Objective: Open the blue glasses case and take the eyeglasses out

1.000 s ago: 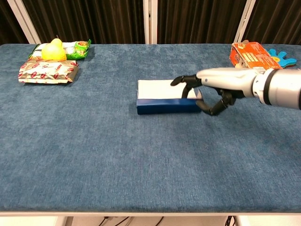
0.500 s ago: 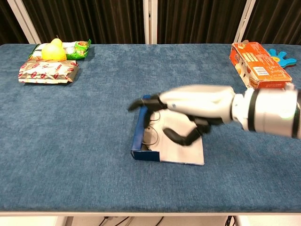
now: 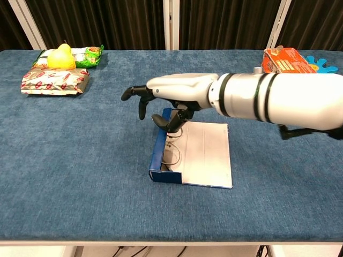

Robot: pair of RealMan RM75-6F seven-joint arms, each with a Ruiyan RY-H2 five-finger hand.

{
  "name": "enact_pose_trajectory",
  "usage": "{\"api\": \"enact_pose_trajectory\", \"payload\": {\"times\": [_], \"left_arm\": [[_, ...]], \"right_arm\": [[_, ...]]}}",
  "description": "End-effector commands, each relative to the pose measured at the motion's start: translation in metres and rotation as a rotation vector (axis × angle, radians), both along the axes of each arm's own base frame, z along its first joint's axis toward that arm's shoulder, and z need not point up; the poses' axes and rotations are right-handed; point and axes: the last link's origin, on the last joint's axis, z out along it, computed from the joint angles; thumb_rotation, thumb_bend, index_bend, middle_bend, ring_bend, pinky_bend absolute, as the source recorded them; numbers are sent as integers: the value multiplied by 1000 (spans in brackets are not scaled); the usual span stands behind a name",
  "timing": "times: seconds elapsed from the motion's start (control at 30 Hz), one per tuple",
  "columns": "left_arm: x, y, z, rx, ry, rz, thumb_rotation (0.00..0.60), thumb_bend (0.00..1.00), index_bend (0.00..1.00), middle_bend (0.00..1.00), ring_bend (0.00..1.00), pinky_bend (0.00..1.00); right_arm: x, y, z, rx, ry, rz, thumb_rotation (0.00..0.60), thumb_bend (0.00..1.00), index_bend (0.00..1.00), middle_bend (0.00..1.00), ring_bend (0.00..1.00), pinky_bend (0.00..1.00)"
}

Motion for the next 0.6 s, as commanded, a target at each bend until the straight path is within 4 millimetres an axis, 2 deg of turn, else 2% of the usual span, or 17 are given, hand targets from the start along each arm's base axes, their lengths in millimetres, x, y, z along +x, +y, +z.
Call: {"api": "enact_pose_trajectory", "payload": {"times": [0.03, 0.23, 0.43, 0.53, 0.6], "left_arm": [[0, 0, 0, 0, 0, 0, 600, 165, 508, 536, 416, 335], [0, 0, 0, -1, 1, -1, 600, 166, 508, 536, 415, 334], [1, 0, 0, -2, 3, -2, 600, 165, 508, 536, 415, 334], [1, 0, 0, -2, 3, -3, 600, 165, 508, 536, 415, 334], [1, 0, 0, -2, 4, -3, 600, 166, 508, 536, 415, 334]], "right_arm": [[-4, -8, -4, -8, 50, -15, 600, 682, 80, 278, 0, 0], [-33, -11, 17, -44, 93, -75, 600, 683, 79, 297, 0, 0], [-70, 4, 47, -65, 116, -133, 600, 666, 80, 312, 0, 0], [-85, 13, 61, -77, 128, -143, 600, 618, 80, 314, 0, 0], [-88, 17, 65, -85, 123, -141, 600, 537, 88, 310, 0, 0]]}}
